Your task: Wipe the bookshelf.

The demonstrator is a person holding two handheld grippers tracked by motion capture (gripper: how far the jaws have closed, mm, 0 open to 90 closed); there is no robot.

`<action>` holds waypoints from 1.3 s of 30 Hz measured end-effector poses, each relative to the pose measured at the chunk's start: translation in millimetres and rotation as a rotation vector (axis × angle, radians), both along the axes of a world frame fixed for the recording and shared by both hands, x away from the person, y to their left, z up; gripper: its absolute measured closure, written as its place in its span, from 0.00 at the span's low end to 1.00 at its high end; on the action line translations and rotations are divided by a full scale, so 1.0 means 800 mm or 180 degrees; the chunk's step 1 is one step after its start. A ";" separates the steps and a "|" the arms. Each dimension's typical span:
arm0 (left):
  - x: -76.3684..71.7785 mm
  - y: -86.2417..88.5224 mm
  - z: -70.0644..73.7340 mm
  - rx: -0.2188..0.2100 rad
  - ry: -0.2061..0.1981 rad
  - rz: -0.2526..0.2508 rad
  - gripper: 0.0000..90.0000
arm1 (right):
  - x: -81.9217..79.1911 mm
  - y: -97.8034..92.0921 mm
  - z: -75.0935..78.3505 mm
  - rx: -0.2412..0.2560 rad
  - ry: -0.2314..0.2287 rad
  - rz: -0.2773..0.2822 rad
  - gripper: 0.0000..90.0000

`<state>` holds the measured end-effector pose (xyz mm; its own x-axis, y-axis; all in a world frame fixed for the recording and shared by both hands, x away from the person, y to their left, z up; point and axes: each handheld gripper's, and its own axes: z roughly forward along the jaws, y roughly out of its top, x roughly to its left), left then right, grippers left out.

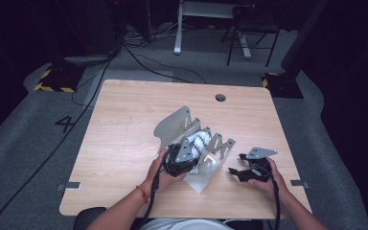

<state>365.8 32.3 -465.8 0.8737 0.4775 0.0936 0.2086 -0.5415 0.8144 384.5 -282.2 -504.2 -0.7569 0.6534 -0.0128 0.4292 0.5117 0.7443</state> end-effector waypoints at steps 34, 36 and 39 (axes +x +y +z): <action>-0.005 0.005 0.033 -0.0312 -0.0278 0.0045 0.87 | 0.000 0.000 0.000 0.0007 0.0005 0.0017 0.24; -0.003 0.001 0.022 -0.0210 -0.0223 0.0045 0.87 | 0.000 0.000 0.000 0.0006 0.0003 0.0020 0.24; -0.005 -0.007 0.002 -0.0051 -0.0095 0.0057 0.88 | 0.000 0.000 0.000 0.0007 0.0004 0.0020 0.24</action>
